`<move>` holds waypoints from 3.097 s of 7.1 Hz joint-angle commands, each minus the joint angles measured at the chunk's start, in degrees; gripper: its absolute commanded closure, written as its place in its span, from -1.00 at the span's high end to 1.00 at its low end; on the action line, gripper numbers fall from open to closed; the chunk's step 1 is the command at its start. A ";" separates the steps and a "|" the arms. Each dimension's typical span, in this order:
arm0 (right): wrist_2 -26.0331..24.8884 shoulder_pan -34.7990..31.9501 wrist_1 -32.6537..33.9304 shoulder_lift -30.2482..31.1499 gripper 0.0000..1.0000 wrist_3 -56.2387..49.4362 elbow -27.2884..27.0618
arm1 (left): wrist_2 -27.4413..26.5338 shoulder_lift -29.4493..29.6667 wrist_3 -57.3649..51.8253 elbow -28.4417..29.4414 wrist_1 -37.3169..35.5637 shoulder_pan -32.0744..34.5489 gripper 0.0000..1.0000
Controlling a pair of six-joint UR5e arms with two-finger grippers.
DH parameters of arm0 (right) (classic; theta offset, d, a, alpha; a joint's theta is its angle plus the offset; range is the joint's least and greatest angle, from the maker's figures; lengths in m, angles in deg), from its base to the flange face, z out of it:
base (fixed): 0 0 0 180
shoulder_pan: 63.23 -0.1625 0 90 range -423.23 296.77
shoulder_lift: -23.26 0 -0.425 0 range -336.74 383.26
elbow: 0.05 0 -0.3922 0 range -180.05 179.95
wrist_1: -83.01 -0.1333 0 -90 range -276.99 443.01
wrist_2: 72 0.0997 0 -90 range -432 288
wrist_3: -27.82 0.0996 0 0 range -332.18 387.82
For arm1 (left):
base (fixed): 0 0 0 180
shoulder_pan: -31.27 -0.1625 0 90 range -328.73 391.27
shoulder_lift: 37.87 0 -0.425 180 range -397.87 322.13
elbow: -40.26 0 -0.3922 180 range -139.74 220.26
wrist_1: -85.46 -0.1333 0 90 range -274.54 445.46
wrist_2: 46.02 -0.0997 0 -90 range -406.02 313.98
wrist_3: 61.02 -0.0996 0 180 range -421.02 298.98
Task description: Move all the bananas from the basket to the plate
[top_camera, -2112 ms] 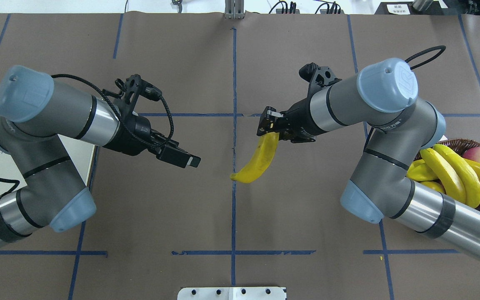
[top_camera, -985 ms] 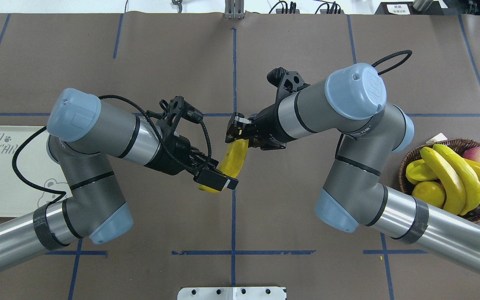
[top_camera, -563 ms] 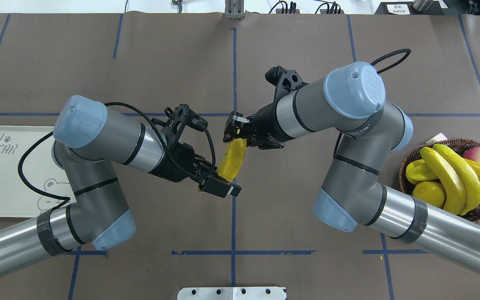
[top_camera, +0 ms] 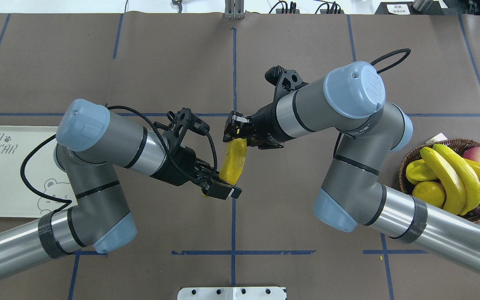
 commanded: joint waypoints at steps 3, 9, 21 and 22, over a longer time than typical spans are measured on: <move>-3.15 0.09 0.00 0.00 0.99 0.96 -0.09 | -0.02 -0.53 2.51 0.00 -0.10 0.05 -0.98; -0.96 -3.59 15.51 1.41 0.99 -0.69 -0.61 | -3.88 -7.45 17.90 -2.11 -1.77 4.51 -0.97; 5.26 -18.70 51.51 15.44 0.99 -47.85 -14.24 | -14.38 -23.00 -29.15 -31.47 -73.68 18.99 -0.95; 7.46 -21.86 51.42 18.77 0.99 -53.90 -14.85 | -9.30 -26.07 -32.69 -30.33 -70.62 22.52 -0.95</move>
